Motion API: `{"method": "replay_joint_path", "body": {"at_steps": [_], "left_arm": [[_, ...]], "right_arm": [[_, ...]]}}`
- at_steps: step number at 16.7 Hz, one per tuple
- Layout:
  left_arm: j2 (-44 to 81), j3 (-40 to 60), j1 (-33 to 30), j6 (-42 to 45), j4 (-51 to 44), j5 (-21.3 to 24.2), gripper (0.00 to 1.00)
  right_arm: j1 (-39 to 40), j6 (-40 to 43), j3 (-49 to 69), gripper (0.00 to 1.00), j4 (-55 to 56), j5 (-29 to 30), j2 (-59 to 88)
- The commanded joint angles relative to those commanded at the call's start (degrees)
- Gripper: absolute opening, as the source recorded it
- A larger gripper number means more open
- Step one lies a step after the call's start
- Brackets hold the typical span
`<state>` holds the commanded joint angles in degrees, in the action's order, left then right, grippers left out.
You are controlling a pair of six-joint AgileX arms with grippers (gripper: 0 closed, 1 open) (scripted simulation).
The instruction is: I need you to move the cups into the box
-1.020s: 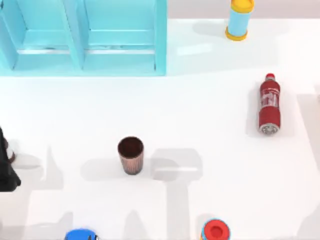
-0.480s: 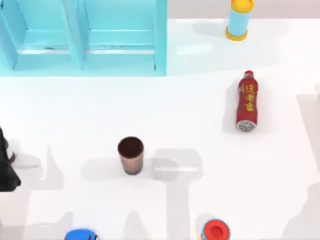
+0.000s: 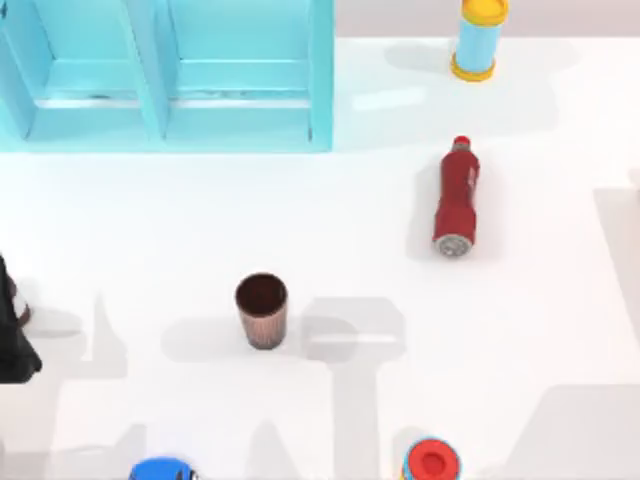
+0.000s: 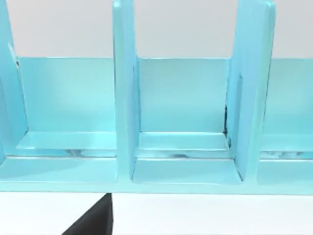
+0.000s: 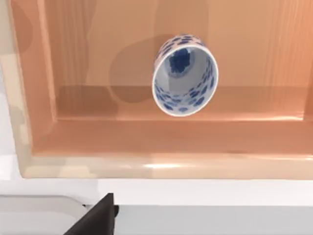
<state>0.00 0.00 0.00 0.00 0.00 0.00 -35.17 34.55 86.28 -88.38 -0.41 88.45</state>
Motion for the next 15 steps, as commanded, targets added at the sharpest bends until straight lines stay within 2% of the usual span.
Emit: {"method": "replay_joint_path", "body": {"at_steps": [5, 8, 11, 15], "left_arm": [[0.00, 0.00, 0.00, 0.00, 0.00, 0.00, 1.00], [0.00, 0.00, 0.00, 0.00, 0.00, 0.00, 1.00], [0.00, 0.00, 0.00, 0.00, 0.00, 0.00, 1.00], [0.00, 0.00, 0.00, 0.00, 0.00, 0.00, 1.00]], "right_arm": [[0.17, -0.06, 0.24, 1.00, -0.23, 0.00, -0.06], [3.86, -3.68, 3.90, 1.00, -0.75, 0.61, 3.09], [12.98, -12.63, 12.88, 1.00, -2.08, 1.98, 10.34], [33.39, -32.52, 30.27, 1.00, -5.19, 4.60, 24.56]]}}
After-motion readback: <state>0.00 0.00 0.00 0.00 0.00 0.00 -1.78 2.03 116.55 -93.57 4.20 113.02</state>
